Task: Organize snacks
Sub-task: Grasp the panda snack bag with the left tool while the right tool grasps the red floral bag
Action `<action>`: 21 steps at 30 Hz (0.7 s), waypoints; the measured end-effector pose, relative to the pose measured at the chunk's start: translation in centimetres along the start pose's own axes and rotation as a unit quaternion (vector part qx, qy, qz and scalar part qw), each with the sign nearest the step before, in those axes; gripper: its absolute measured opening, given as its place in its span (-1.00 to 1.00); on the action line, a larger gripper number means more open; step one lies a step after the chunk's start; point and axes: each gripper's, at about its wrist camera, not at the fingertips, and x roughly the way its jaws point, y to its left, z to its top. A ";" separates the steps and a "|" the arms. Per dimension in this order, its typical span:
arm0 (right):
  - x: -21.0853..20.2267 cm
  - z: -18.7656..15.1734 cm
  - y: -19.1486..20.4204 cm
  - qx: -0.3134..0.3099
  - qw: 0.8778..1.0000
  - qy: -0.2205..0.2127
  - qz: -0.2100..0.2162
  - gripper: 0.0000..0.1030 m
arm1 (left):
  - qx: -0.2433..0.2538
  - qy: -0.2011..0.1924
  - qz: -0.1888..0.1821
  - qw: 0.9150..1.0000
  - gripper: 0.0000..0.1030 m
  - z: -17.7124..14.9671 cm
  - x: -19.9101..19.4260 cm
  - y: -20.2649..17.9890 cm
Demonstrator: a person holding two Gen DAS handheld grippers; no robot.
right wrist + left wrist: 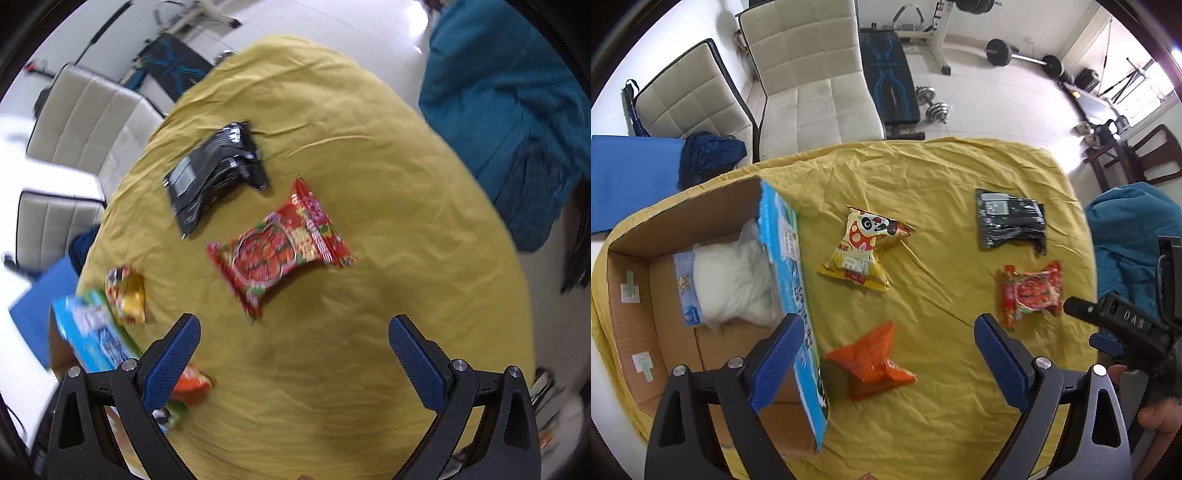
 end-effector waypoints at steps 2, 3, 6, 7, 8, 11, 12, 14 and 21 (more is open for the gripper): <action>2.1 1.3 0.3 0.022 1.000 0.019 0.001 0.99 | 0.000 0.012 0.009 1.000 0.83 0.9 1.5 -0.3; 3.1 1.9 0.4 0.033 0.999 0.031 0.008 0.96 | 0.000 0.018 0.011 1.000 0.83 1.3 2.1 -0.3; 6.0 3.4 1.0 0.073 0.995 0.064 0.024 0.82 | -0.004 0.032 0.022 0.999 0.83 2.5 4.0 -0.5; 6.7 3.6 1.2 0.083 0.994 0.069 0.024 0.71 | -0.006 0.035 0.021 0.999 0.83 2.7 4.3 -0.4; 7.4 3.9 1.4 0.097 0.992 0.076 0.027 0.66 | -0.010 0.039 0.019 0.999 0.83 3.0 4.7 -0.3; 9.6 4.2 1.6 0.127 0.986 0.101 0.028 0.43 | -0.018 0.047 0.009 0.999 0.83 3.7 5.3 0.2; 9.9 4.1 1.8 0.129 0.986 0.104 0.032 0.35 | -0.019 0.051 0.005 0.999 0.83 4.0 5.5 0.4; 10.1 4.0 2.7 0.102 0.990 0.099 0.012 0.31 | -0.018 0.058 -0.002 0.998 0.83 4.7 6.1 0.6; 10.0 2.1 7.9 -0.159 0.978 0.075 -0.116 0.20 | 0.036 0.095 0.004 0.995 0.83 7.9 8.3 -0.1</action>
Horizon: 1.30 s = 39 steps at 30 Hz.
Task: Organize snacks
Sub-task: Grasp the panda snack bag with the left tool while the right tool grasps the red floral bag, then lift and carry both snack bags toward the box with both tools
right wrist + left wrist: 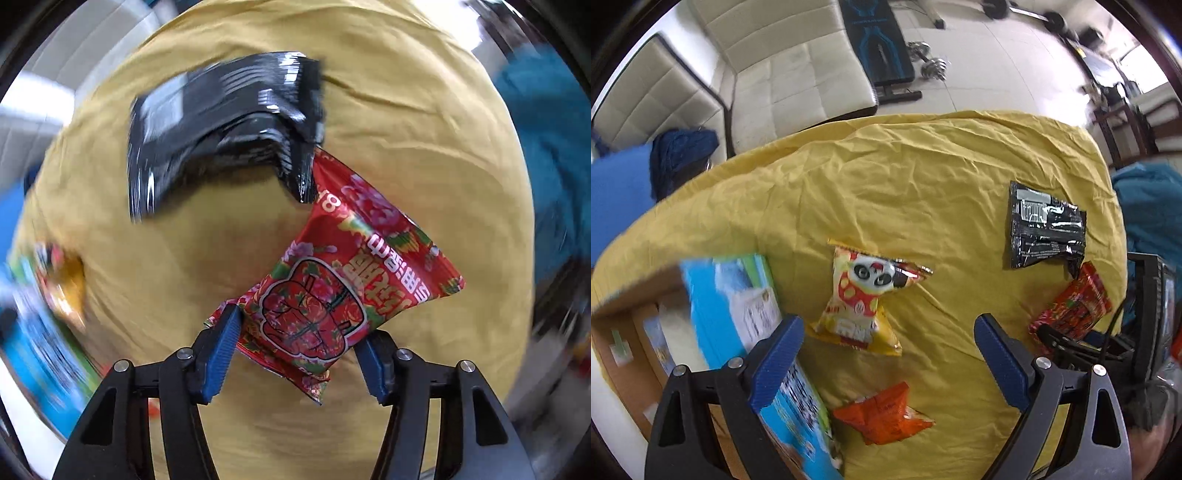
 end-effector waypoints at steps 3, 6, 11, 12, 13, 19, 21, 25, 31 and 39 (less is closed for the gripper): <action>0.1 0.1 0.2 -0.040 0.999 0.011 -0.010 0.20 | 0.045 0.030 0.020 0.998 0.83 1.6 1.2 -1.0; 0.1 0.3 0.2 -0.060 0.998 0.017 -0.014 0.20 | 0.083 0.060 0.044 0.994 0.83 2.6 2.7 -1.9; 0.1 0.4 1.5 -0.057 0.998 0.019 -0.027 0.20 | 0.139 0.087 0.116 0.980 0.83 3.8 5.6 -3.0; 0.2 0.6 1.6 -0.056 0.998 0.017 -0.027 0.21 | 0.136 0.095 0.114 0.979 0.78 4.0 6.2 -2.8; 0.3 0.6 1.8 -0.054 0.998 0.016 -0.026 0.21 | 0.132 0.104 0.112 0.979 0.77 4.2 6.8 -2.6; 0.4 0.0 0.9 -0.049 0.999 0.020 -0.014 0.19 | 0.103 0.147 0.077 0.981 -0.20 4.1 10.0 -1.3; 0.4 -0.4 0.7 -0.051 0.999 0.015 -0.013 0.14 | 0.083 0.146 0.057 0.984 -0.31 3.9 10.3 -0.9; 0.3 -1.5 0.3 -0.052 0.999 0.007 -0.014 0.02 | 0.026 0.132 0.001 0.991 -0.35 2.9 9.8 0.1; 0.0 -2.0 -0.4 -0.035 0.999 0.003 0.001 0.02 | -0.035 0.111 -0.060 0.991 -0.35 -0.5 9.5 -0.5; -0.2 -1.9 -2.3 0.020 0.999 -0.003 0.031 0.07 | -0.050 0.098 -0.057 0.992 -0.35 -2.3 11.1 -1.4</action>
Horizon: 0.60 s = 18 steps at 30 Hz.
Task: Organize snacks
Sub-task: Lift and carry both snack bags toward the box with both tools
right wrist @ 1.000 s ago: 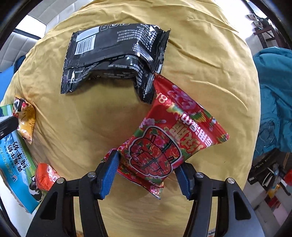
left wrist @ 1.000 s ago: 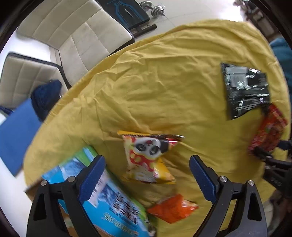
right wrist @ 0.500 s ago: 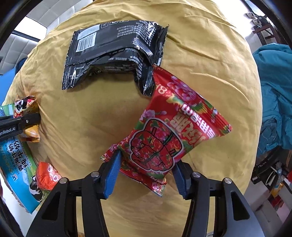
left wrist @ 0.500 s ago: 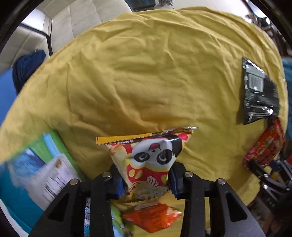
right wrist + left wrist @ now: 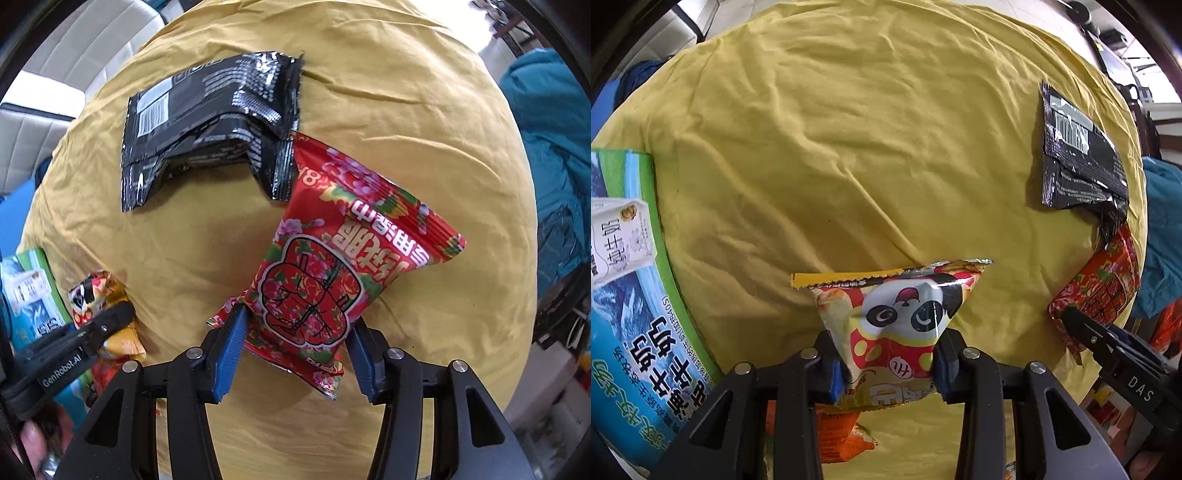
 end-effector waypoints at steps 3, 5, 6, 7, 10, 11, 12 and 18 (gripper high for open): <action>-0.3 0.3 -1.1 0.024 1.000 0.001 0.011 0.07 | -0.007 -0.005 -0.003 1.000 -0.35 -0.6 0.3 -0.4; -0.4 0.4 -2.0 0.037 0.999 0.001 0.017 0.07 | -0.011 -0.007 -0.004 1.000 -0.35 -1.0 0.1 -0.4; -0.5 0.5 -2.4 0.044 0.999 0.003 0.023 0.08 | -0.013 -0.007 -0.005 1.000 -0.35 -1.0 0.0 -0.4; -0.6 0.6 -2.8 0.053 0.998 0.004 0.027 0.13 | -0.013 -0.006 -0.005 1.000 -0.35 -1.4 0.0 0.4; -1.5 1.2 -4.2 0.078 0.996 -0.003 0.045 0.38 | -0.015 -0.008 -0.006 1.000 -0.35 -2.3 0.0 1.2; -1.8 1.4 -4.9 0.088 0.995 -0.007 0.046 0.43 | -0.016 -0.008 -0.006 1.000 -0.35 -2.4 0.0 1.0; -2.2 1.6 -5.7 0.103 0.993 -0.015 0.052 0.47 | -0.018 -0.009 -0.007 1.000 -0.35 -2.6 -0.1 0.8; -1.3 3.0 -7.0 0.123 0.991 -0.004 0.053 0.34 | -0.024 -0.018 -0.004 1.000 -0.35 -2.4 0.7 0.3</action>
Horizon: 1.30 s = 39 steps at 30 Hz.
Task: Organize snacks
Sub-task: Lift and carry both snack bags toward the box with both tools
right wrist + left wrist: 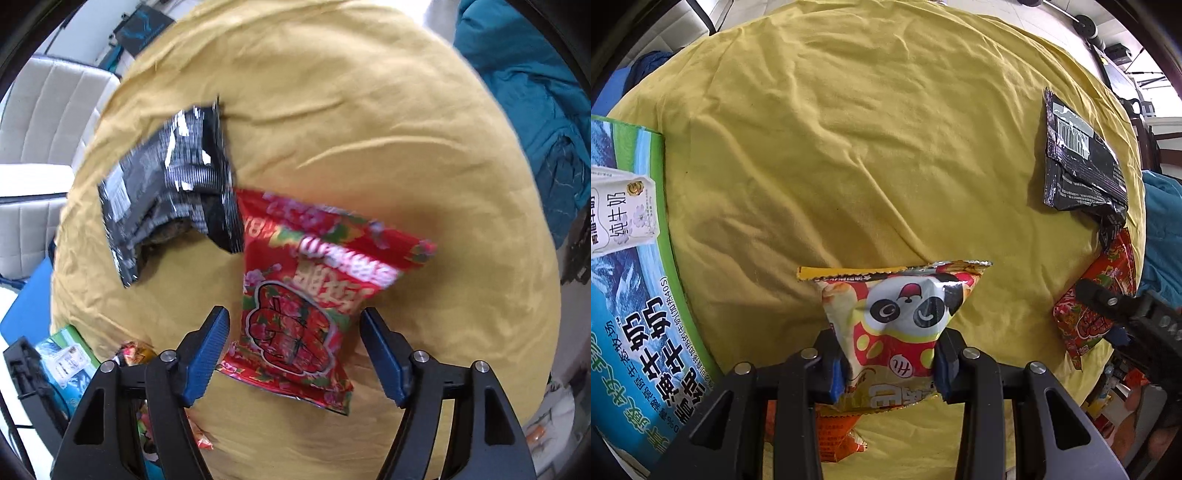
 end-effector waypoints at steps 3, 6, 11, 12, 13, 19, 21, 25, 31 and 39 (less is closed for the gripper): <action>0.3 -0.5 1.2 -0.049 0.998 -0.012 -0.047 0.04 | 0.003 -0.006 0.002 1.000 -0.35 -0.6 -0.3 -0.1; 0.0 -1.6 2.2 -0.124 0.989 -0.022 -0.079 -0.01 | 0.009 -0.007 0.003 1.000 -0.36 -1.4 -0.5 -0.6; -0.5 -3.4 2.4 -0.216 0.968 -0.039 -0.123 -0.06 | 0.018 -0.019 0.007 1.000 -0.40 -2.7 -0.3 -0.7; -0.7 -3.6 2.3 -0.221 0.966 -0.043 -0.129 -0.07 | 0.020 -0.021 0.007 1.000 -0.41 -2.9 -0.4 -0.8; -0.8 -3.7 2.1 -0.224 0.964 -0.048 -0.132 -0.07 | 0.021 -0.023 0.007 0.999 -0.41 -3.2 -0.4 -0.9; -2.8 -4.8 1.8 -0.233 0.962 -0.072 -0.124 -0.09 | 0.031 -0.051 0.009 0.998 -0.42 -4.7 -2.4 -1.6; -3.7 -5.4 1.8 -0.235 0.962 -0.080 -0.117 -0.10 | 0.038 -0.064 0.012 0.997 -0.42 -5.4 -3.3 -1.8; -6.2 -7.2 3.1 -0.246 0.959 -0.103 -0.098 -0.10 | 0.048 -0.093 0.008 0.994 -0.42 -7.1 -5.9 -2.1; -10.1 -10.2 2.6 -0.265 0.951 -0.137 -0.080 -0.10 | 0.066 -0.142 -0.004 0.988 -0.42 -10.3 -10.8 -2.3; -13.0 -16.7 7.2 -0.305 0.938 -0.162 -0.043 -0.10 | 0.079 -0.198 -0.020 0.977 -0.42 -15.1 -17.6 0.4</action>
